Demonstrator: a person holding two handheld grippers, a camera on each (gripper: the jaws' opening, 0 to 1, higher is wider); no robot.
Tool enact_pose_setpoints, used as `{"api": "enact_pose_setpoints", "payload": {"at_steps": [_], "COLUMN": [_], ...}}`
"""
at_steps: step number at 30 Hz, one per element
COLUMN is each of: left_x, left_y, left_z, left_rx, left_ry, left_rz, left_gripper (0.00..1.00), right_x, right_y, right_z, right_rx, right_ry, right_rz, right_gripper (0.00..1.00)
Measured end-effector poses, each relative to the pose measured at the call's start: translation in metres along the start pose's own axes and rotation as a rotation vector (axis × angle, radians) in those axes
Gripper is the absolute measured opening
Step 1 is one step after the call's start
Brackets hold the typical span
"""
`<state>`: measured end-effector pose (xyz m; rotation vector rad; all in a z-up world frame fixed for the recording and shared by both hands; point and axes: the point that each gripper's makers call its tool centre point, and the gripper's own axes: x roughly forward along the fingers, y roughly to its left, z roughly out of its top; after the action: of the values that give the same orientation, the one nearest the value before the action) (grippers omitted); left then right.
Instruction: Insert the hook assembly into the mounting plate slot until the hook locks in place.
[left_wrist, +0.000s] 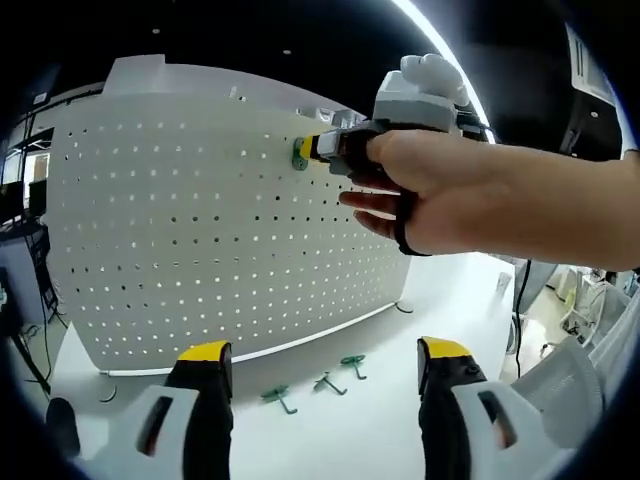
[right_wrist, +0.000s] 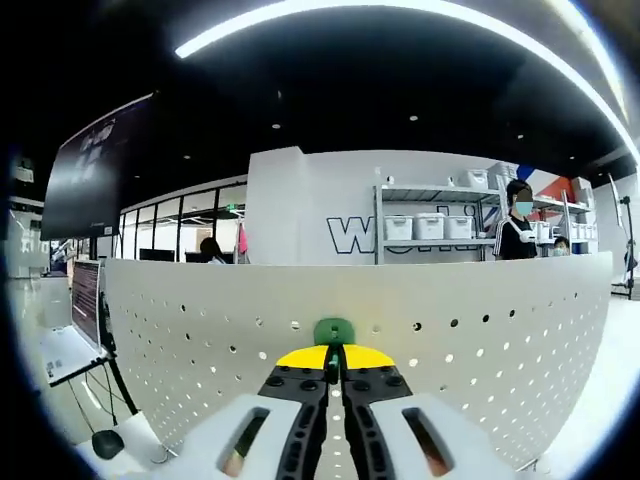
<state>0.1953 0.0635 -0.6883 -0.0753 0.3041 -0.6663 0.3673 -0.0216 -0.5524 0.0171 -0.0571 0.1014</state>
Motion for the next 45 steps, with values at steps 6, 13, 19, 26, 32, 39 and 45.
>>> {"api": "enact_pose_setpoints", "payload": {"at_steps": [6, 13, 19, 26, 32, 39, 45], "left_x": [-0.002, -0.001, -0.001, 0.001, 0.0, -0.002, -0.001], "left_y": [0.001, -0.002, -0.002, -0.003, -0.002, -0.002, -0.003], "left_z": [0.0, -0.001, -0.001, 0.002, 0.003, 0.001, 0.002], "left_rx": [-0.002, -0.001, -0.002, -0.007, -0.006, -0.006, -0.008], "left_ry": [-0.002, -0.003, -0.002, -0.009, -0.01, -0.01, -0.011], "left_rz": [0.007, 0.001, 0.005, 0.006, 0.013, 0.023, 0.024], "left_gripper": [0.78, 0.78, 0.78, 0.77, 0.78, 0.78, 0.78], "right_x": [-0.001, -0.001, -0.002, -0.003, -0.005, -0.009, -0.013], "right_y": [-0.001, 0.0, 0.001, 0.01, 0.022, 0.033, 0.029], "right_z": [0.0, -0.001, -0.001, -0.001, -0.001, -0.001, -0.002], "right_rx": [0.01, 0.002, -0.001, 0.021, -0.005, 0.0, 0.019], "right_ry": [0.005, 0.008, 0.011, 0.016, 0.021, 0.014, 0.008], "right_rz": [-0.006, 0.001, 0.02, 0.08, 0.14, 0.221, 0.241], "right_gripper": [0.01, 0.02, 0.03, 0.14, 0.28, 0.41, 0.51]}}
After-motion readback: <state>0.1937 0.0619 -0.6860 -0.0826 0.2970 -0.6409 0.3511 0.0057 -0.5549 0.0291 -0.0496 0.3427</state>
